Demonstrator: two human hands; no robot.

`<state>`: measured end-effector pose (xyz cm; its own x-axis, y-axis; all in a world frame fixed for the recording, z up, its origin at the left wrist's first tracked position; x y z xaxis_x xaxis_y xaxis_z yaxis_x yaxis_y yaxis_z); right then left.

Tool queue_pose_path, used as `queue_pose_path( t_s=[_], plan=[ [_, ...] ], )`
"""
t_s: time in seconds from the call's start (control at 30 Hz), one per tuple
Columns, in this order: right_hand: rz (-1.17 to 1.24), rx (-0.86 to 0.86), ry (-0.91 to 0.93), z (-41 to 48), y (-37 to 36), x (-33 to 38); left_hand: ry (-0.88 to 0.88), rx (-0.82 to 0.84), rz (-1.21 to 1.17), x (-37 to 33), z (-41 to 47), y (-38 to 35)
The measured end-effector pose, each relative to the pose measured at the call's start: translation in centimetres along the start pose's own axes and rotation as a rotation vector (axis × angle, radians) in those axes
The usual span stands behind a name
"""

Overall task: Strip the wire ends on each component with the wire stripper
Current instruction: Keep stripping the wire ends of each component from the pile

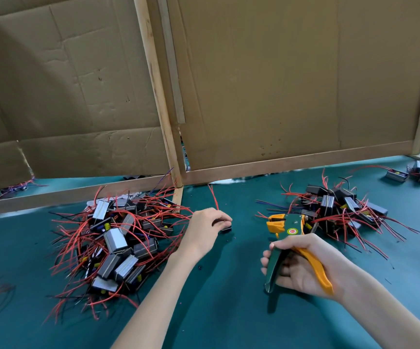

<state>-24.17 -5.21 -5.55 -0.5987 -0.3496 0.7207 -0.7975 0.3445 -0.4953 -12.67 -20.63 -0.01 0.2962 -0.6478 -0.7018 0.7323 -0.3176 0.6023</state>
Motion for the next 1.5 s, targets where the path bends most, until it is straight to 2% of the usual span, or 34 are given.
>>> queue_pose_path(
  t_s=[0.1,0.2,0.37,0.53,0.87,1.5],
  plan=[
    [-0.012,0.003,0.001,0.0,0.0,0.0,0.027,-0.120,-0.220,-0.6,0.1,0.7],
    [-0.034,0.003,0.006,0.1,0.0,-0.1,0.095,-0.174,-0.514,-0.8,0.4,1.0],
    [-0.042,0.005,0.005,0.2,0.0,0.0,0.110,-0.218,-0.673,-1.0,0.3,0.7],
    [-0.029,-0.002,0.003,0.3,0.1,-0.1,0.136,-0.163,-0.487,0.2,-0.3,-1.3],
    [-0.020,-0.006,0.009,0.4,0.3,-0.1,0.078,-0.083,-0.310,0.5,-1.1,-3.9],
    [-0.019,-0.014,0.007,0.1,0.2,0.0,0.090,-0.048,-0.267,0.6,-1.2,-4.4]
  ],
)
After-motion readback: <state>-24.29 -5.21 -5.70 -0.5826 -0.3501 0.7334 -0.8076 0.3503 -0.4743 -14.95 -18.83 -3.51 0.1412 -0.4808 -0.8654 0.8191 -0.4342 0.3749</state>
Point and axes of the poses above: each hand's wrist, its own z-axis towards the middle knuckle, its own y-axis out of the back of the hand, x = y × z, the point moved 7 cm from there along z, towards the middle knuckle, and after that the axes turned 7 degrees about -z, right-handed, at the moved point
